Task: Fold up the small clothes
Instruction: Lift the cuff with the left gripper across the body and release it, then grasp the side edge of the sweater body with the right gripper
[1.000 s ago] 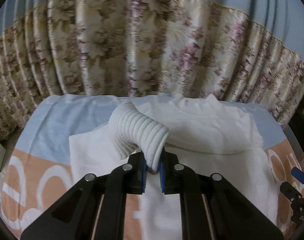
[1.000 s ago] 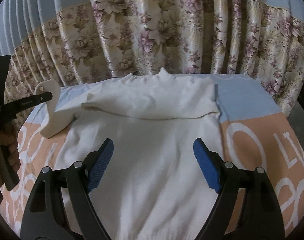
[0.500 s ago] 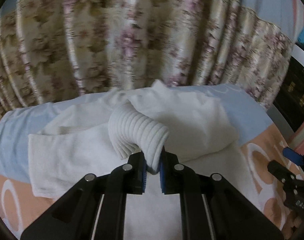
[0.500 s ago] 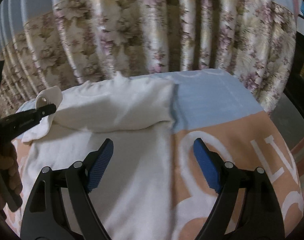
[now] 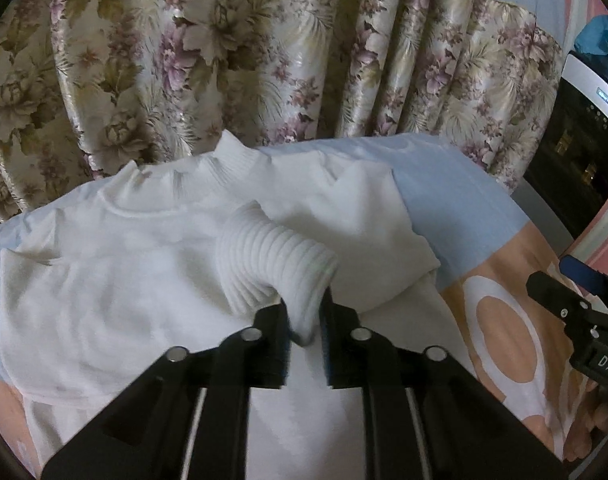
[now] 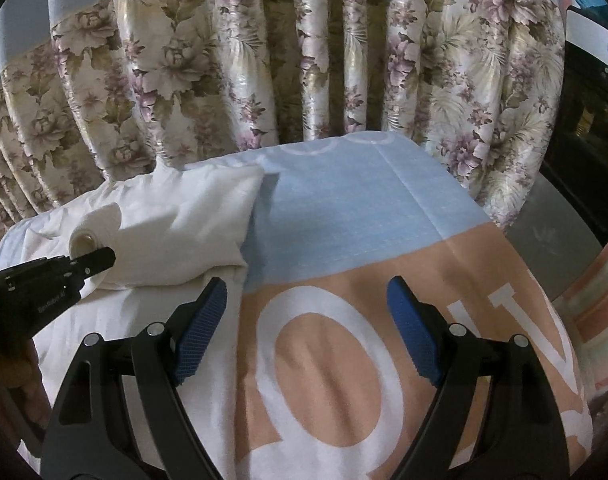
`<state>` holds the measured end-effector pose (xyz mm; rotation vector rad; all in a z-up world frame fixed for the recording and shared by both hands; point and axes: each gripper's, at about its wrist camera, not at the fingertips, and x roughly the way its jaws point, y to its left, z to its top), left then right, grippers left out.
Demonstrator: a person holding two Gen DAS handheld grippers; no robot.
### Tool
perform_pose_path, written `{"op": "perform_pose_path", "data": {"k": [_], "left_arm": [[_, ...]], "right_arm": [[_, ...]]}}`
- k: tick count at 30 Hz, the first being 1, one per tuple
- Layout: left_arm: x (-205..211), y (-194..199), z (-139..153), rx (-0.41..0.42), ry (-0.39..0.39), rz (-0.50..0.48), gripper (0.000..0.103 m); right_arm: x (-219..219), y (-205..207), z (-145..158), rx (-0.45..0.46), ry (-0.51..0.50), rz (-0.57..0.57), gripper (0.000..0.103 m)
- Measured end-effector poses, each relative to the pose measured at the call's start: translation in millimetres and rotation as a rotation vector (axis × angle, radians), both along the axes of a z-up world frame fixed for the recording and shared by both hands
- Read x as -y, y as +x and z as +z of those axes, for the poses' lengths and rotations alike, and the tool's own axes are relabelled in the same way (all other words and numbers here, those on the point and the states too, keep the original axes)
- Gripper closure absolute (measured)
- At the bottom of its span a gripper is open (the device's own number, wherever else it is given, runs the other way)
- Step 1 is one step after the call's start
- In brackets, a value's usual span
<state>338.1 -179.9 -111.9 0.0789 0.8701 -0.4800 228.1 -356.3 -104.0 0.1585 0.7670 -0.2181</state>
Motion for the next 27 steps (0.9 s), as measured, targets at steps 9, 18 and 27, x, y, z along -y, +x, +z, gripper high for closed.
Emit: {"op": "perform_pose_path", "data": {"k": [9, 18, 27], "left_arm": [[-12, -9, 31, 0.09, -0.043, 0.02, 0.024], [-91, -5, 24, 0.078, -0.007, 0.155, 0.024], [-172, 7, 7, 0.061, 0.053, 0.313, 0.024]], "right_arm": [[1, 1, -1, -0.003, 0.002, -0.005, 0.02], [-21, 23, 9, 0.036, 0.021, 0.097, 0.02], [-61, 79, -10, 0.014, -0.001, 0.21, 0.022]]}}
